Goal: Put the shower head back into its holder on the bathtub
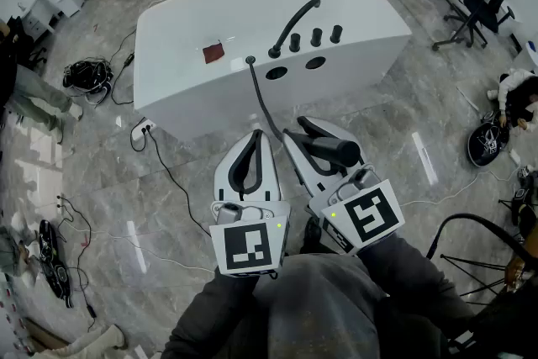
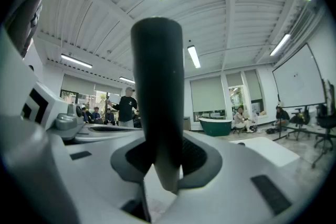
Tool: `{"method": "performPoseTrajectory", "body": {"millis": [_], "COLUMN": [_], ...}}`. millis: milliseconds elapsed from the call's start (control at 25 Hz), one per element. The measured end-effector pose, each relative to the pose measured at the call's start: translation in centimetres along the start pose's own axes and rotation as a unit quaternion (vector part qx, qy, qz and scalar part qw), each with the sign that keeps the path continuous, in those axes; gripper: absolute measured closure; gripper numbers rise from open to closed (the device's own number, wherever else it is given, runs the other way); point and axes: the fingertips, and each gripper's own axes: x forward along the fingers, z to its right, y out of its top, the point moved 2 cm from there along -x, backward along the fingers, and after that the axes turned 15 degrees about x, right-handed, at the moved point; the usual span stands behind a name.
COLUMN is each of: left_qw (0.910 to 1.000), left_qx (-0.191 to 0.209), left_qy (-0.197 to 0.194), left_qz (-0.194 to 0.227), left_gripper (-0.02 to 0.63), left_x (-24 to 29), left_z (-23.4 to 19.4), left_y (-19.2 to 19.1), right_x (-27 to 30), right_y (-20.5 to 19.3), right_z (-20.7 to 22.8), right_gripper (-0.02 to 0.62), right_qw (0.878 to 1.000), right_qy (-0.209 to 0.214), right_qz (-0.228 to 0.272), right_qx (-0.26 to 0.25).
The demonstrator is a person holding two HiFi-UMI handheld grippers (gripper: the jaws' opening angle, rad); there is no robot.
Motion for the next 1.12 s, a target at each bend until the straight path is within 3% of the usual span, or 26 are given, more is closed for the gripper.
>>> {"method": "performPoseTrajectory", "body": {"millis": [680,1120], "left_qw": [0.9999,0.9975], "left_qx": [0.004,0.002], "left_qy": [0.014,0.064], "left_qz": [-0.007,-0.027], "left_gripper": [0.605,0.605], "left_x": [0.3,0.0], "left_z": [1.7,1.2], "left_y": [-0.2,-1.4], "right_x": [-1.3,-1.7], "right_y": [0.0,1.0], "right_z": [1.8,2.8], "right_gripper": [0.483,0.483], "right_qw": [1.000,0.999], "right_qy": [0.010,0.036], "right_qz": [0.007,0.006], "right_qx": [0.017,-0.001]}}
